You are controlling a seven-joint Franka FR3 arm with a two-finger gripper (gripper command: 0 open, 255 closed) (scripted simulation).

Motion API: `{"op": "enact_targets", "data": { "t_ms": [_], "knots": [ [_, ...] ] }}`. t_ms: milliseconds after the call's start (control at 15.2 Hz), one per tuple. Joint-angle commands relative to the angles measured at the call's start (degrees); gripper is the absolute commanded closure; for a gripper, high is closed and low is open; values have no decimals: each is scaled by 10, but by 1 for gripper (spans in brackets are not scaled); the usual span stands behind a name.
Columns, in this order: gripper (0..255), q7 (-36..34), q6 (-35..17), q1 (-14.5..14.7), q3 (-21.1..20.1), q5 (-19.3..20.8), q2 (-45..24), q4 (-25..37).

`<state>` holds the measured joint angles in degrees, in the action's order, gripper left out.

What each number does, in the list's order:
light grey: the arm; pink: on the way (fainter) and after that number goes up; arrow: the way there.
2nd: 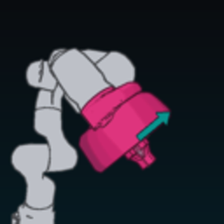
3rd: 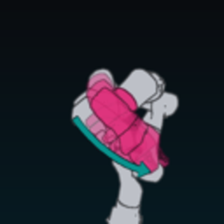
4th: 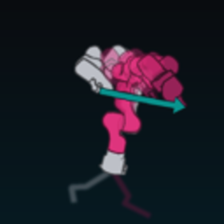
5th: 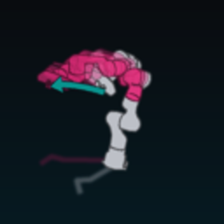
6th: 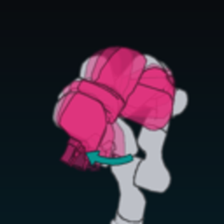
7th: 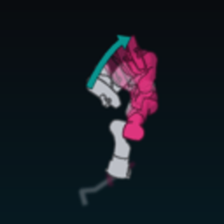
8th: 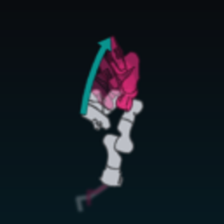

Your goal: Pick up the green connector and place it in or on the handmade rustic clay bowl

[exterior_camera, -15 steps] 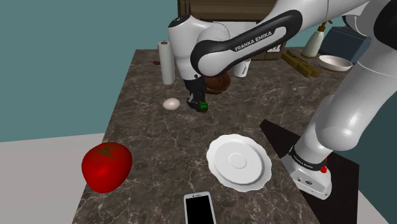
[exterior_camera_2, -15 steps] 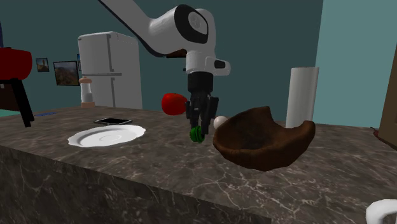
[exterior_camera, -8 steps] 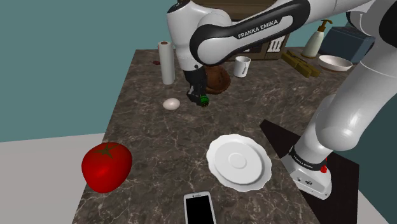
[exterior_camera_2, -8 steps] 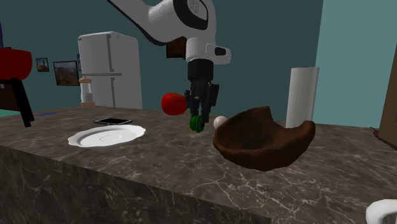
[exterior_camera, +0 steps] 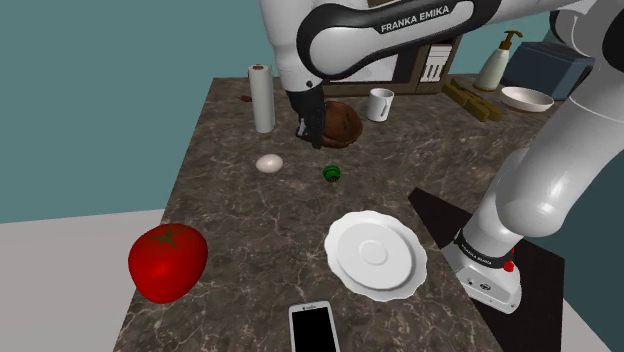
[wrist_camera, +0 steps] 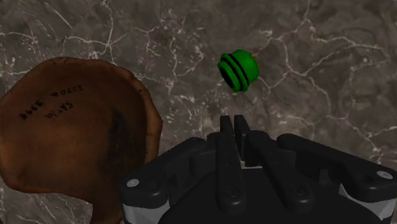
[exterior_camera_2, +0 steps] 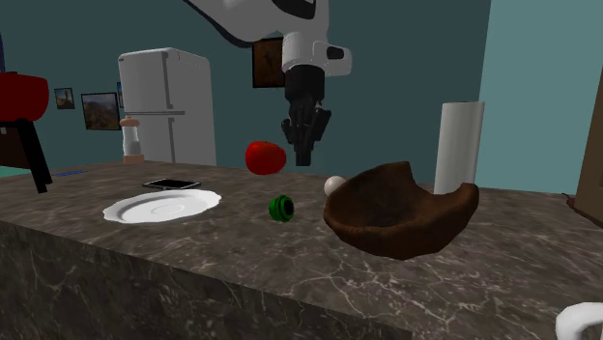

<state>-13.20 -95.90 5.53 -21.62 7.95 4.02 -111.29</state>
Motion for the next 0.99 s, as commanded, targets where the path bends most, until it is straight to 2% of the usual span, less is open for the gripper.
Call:
{"op": "enact_targets", "data": {
  "t_ms": [0, 132, 198, 594, 924],
  "knots": [
    [255, 3, 16, 0, 0, -1, 2, 15],
    [255, 4, 15, 0, 1, -1, 3, 13],
    [0, 4, 15, 0, 1, -1, 3, 13],
    [0, 116, -104, -2, 29, -90, 58, -145],
    [0, 115, -143, -2, 29, -88, 53, -179]
  ]
}}
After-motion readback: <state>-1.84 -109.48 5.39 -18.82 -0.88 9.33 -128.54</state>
